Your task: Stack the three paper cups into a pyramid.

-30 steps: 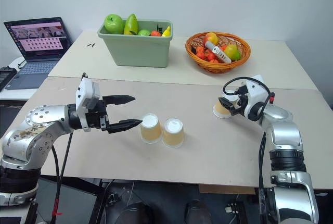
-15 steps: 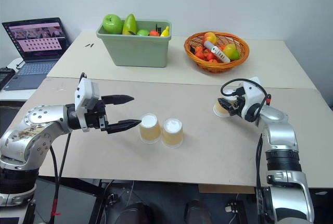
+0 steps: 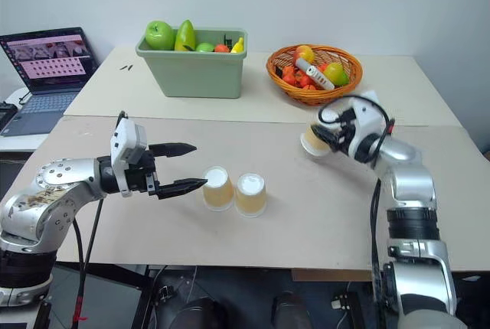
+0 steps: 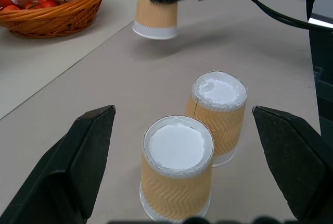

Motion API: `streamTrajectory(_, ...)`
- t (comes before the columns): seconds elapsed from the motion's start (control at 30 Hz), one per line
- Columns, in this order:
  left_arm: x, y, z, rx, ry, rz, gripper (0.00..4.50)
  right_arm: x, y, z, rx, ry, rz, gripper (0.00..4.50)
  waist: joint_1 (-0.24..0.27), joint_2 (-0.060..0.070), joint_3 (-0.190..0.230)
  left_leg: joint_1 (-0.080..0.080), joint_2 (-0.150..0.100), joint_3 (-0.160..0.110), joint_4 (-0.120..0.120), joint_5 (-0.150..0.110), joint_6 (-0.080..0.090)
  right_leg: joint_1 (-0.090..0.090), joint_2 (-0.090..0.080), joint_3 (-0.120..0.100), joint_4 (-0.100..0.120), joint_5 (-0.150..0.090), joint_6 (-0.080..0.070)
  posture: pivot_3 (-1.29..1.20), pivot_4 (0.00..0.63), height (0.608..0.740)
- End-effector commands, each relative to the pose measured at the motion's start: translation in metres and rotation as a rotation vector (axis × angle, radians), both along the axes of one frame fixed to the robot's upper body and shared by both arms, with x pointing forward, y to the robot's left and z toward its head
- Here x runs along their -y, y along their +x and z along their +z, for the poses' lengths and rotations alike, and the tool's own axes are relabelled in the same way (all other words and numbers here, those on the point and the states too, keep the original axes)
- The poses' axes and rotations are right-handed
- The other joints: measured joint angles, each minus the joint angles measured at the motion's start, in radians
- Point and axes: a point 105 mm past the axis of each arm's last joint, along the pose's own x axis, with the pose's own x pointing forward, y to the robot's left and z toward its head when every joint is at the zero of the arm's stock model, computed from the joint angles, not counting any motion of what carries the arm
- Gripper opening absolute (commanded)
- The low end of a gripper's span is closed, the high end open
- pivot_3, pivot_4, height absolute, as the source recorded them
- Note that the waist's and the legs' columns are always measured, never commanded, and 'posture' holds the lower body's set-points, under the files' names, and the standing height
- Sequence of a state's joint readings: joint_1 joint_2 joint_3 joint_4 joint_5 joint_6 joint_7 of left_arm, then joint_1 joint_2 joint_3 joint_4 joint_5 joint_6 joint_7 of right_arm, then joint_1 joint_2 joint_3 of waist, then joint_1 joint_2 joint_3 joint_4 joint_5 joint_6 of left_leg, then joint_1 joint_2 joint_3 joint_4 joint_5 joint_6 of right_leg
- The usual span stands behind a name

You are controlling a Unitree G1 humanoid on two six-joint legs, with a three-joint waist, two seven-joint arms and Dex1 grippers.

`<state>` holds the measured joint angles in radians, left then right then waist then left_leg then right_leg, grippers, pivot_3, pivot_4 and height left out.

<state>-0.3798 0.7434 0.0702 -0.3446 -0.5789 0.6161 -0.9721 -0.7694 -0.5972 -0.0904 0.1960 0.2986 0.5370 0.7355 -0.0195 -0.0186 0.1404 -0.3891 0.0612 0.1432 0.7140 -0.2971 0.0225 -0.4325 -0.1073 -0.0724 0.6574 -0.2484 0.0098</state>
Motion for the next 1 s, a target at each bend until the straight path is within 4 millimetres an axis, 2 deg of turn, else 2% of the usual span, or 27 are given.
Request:
streamTrajectory(0.03,0.001,-0.004,0.009,0.039,-0.003,-0.013,4.50,-0.044,-0.026,0.056,0.070,-0.031,0.275,2.70,0.001,0.000,0.000,-0.001,0.000,0.000,0.000,0.000,0.000,-0.002,0.000,0.001,0.001,0.000,0.000,0.00,0.150,0.708)
streamTrajectory(0.17,0.001,-0.004,0.009,0.035,0.000,-0.018,4.50,-0.090,-0.053,0.070,0.045,-0.112,0.508,2.70,0.008,0.000,0.000,-0.003,0.000,0.000,-0.001,0.000,0.000,-0.003,0.001,-0.001,0.001,0.000,0.000,0.00,0.150,0.708)
streamTrajectory(0.27,0.002,-0.004,0.009,0.035,0.000,-0.021,4.50,-0.116,-0.075,0.063,0.033,-0.204,0.632,2.70,0.012,0.000,0.000,-0.007,0.000,0.000,0.000,-0.001,0.001,-0.005,-0.001,-0.002,0.002,0.000,0.000,0.00,0.150,0.708)
streamTrajectory(0.37,0.001,-0.004,0.010,0.037,0.002,-0.022,4.50,-0.131,-0.092,0.048,0.024,-0.287,0.707,2.70,0.012,0.000,0.000,-0.011,-0.001,-0.001,0.001,-0.001,0.001,-0.008,-0.001,-0.004,0.003,0.000,0.000,0.00,0.150,0.708)
streamTrajectory(0.6,-0.002,-0.004,0.010,0.041,0.012,-0.014,4.50,-0.139,-0.102,0.032,0.004,-0.314,0.729,2.70,0.014,0.000,0.000,-0.012,-0.001,-0.002,0.002,-0.001,0.001,-0.007,-0.001,-0.006,0.004,0.000,0.000,0.00,0.150,0.708)
streamTrajectory(1.0,-0.001,-0.001,0.015,0.051,0.015,-0.014,4.50,-0.135,-0.099,0.011,-0.062,-0.285,0.703,2.70,0.013,0.000,0.000,-0.011,-0.001,-0.001,0.003,-0.001,0.001,-0.007,-0.001,-0.006,0.004,0.000,0.000,0.00,0.150,0.708)
